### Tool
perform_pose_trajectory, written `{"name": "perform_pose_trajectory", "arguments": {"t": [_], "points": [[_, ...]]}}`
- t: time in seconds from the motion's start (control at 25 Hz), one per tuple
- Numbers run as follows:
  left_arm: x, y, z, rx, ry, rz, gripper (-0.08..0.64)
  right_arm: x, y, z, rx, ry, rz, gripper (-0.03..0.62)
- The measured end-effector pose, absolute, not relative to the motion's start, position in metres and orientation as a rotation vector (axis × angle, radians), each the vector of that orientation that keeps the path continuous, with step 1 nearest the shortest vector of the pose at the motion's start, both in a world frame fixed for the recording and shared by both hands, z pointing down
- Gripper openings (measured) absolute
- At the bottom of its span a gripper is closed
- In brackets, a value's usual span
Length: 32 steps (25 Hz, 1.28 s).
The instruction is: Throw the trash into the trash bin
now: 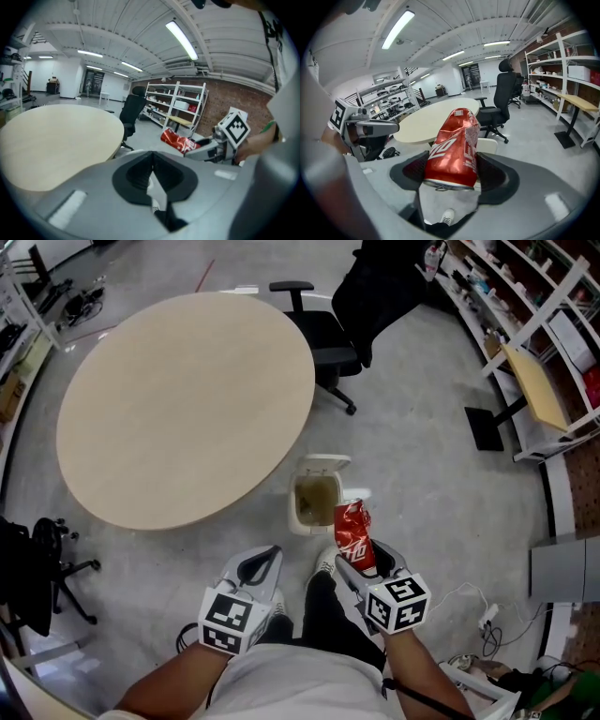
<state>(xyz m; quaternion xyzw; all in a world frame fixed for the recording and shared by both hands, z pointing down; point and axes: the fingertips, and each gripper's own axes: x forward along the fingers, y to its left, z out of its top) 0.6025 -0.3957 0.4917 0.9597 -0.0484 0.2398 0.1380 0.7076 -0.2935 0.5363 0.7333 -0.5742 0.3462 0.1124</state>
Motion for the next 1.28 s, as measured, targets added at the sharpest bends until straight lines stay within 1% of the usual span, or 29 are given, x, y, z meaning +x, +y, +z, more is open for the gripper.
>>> {"name": "perform_pose_trajectory", "arguments": {"t": [0.12,0.4,0.6,0.92,1.08,1.28], "points": [[0.606,-0.403,0.496,2.772,-0.189,0.708,0.008,0.714,-0.303,0.561,2.091,-1.680,1.047,0.318],[0.616,-0.398,0.542,2.731,-0.210,0.850,0.008,0.732,-0.325,0.619,1.982,-1.688,1.136,0.318],[0.625,-0.405,0.583,2.673,-0.250,0.968,0.008,0.741,-0.341,0.665,1.937,-1.695,1.247,0.318],[0.664,-0.409,0.639,2.619,-0.260,1.138,0.008,0.762,-0.345,0.731,1.861,-1.671,1.394,0.318],[0.678,-0.413,0.672,2.564,-0.278,1.204,0.008,0.771,-0.341,0.765,1.789,-1.641,1.443,0.318],[0.679,-0.406,0.715,2.519,-0.220,1.305,0.008,0.771,-0.349,0.807,1.648,-1.639,1.441,0.318]]}}
